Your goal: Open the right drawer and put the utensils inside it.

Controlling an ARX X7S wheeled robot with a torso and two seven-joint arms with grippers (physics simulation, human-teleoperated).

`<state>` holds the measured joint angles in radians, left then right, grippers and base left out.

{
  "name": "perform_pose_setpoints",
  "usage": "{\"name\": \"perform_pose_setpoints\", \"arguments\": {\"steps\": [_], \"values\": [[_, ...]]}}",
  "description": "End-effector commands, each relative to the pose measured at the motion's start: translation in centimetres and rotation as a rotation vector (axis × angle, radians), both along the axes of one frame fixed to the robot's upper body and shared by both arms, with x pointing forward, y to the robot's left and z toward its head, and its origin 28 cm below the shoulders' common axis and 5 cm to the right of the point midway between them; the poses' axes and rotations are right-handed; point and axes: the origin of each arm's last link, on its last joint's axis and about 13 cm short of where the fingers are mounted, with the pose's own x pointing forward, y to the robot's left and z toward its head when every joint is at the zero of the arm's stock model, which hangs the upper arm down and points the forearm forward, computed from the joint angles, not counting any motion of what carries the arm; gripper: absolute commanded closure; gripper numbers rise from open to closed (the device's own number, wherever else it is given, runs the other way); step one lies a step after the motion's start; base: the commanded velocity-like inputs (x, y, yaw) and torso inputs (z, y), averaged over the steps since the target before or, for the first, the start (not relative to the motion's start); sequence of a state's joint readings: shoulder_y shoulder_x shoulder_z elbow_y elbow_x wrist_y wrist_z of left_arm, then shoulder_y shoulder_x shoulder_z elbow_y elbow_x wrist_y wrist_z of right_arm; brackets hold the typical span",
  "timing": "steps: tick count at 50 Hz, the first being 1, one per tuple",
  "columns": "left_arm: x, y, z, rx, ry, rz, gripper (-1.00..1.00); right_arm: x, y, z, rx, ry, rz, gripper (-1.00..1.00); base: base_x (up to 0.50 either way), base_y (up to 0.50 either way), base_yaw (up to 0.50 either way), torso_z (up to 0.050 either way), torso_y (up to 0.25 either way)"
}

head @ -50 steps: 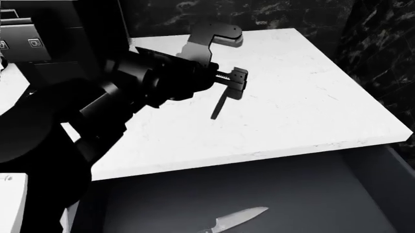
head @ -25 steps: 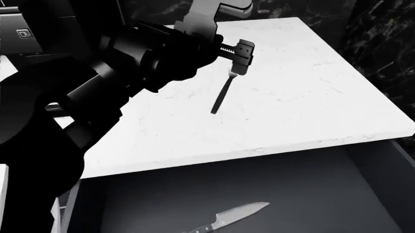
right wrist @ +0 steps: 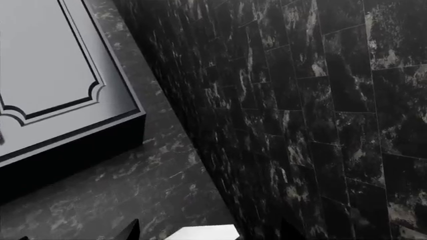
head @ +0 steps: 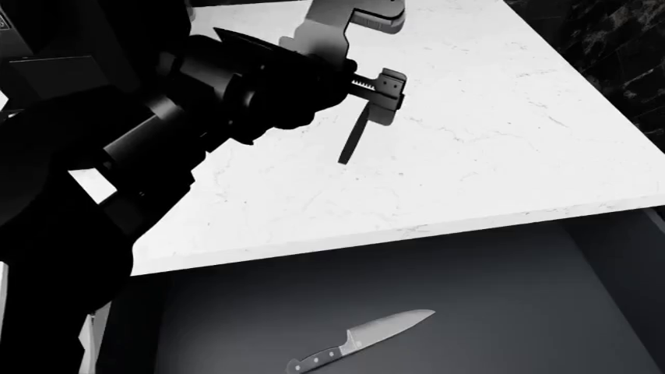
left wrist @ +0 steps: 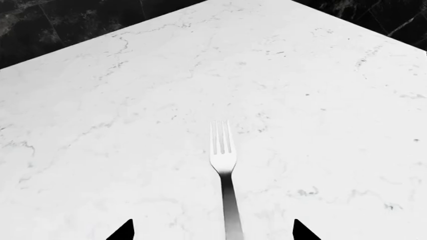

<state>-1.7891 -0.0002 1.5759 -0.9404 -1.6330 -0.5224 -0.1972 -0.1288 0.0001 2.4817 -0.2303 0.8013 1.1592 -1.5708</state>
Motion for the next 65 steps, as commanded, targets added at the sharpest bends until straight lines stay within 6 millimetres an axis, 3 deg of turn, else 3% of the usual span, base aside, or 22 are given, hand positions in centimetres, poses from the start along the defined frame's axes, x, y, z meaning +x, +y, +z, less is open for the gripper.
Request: {"name": "perform_pose_setpoints", "arguments": {"steps": [1,6,21,45,65], "values": [[-0.1,-0.2,0.2,0.001,-0.004,-0.003,-1.0,0.1,-0.1,0.0,0.001,0.003,0.003,-1.0,0.0,0.0,0.0,0.0,0.0],[0.0,-0.4,0.9,0.007,-0.079,-0.016,-1.0,0.0,0.0,0.0,0.001,0.0,0.002,-1.0,0.0,0.0,0.0,0.0,-0.05],[-0.2,-0.5,0.7,-0.02,-0.035,-0.05,-1.0,0.0,-0.1,-0.1,0.001,0.003,0.002,-1.0,0.0,0.0,0.0,0.0,-0.25],[-0.7,-1.2,0.0,-0.019,-0.003,-0.047,-1.0,0.2,-0.1,0.0,0.001,0.004,0.007,-1.0,0.0,0.0,0.0,0.0,0.0],[-1.2,-1.0,-2.4,0.091,0.11,-0.01,-1.0,0.2,-0.3,-0.2,0.006,0.008,0.008,-1.0,0.0,0.0,0.0,0.0,0.0]]}}
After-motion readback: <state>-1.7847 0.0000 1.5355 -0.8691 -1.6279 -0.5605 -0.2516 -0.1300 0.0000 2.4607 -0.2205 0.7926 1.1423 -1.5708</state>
